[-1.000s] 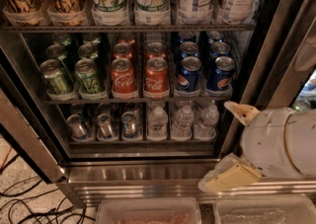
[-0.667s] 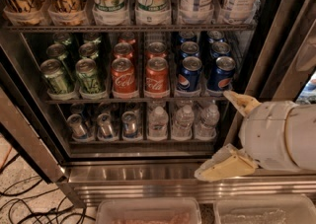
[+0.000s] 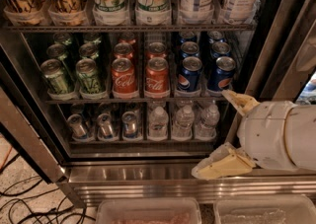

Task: Pick orange can from top shelf of fridge

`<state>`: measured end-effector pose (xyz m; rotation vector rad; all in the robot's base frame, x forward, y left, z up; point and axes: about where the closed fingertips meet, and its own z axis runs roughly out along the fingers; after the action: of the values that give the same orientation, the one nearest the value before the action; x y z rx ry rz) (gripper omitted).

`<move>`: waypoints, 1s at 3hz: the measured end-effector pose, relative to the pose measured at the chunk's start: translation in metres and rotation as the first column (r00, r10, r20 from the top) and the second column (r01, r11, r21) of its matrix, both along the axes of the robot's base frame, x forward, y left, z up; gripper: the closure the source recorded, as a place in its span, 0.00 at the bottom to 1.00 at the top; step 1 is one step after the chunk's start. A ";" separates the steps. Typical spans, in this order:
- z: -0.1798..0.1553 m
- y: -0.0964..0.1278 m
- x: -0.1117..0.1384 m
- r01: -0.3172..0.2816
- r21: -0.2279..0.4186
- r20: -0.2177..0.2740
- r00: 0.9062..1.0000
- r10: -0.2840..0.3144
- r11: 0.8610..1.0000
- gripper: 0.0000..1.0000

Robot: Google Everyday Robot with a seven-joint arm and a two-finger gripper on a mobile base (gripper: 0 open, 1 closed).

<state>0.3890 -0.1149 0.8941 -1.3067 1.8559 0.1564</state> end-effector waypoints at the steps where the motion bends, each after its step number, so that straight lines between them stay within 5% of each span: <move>1: 0.009 0.010 0.008 -0.001 0.089 0.043 0.999 -0.003 0.996 0.00; 3: 0.060 0.060 0.016 -0.041 0.293 0.173 0.985 -0.011 0.955 0.00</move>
Offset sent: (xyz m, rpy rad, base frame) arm 0.0232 0.0681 0.0803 0.4752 -0.1803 -0.0397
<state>0.4051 -0.0544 0.9539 -1.0911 1.6050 0.3069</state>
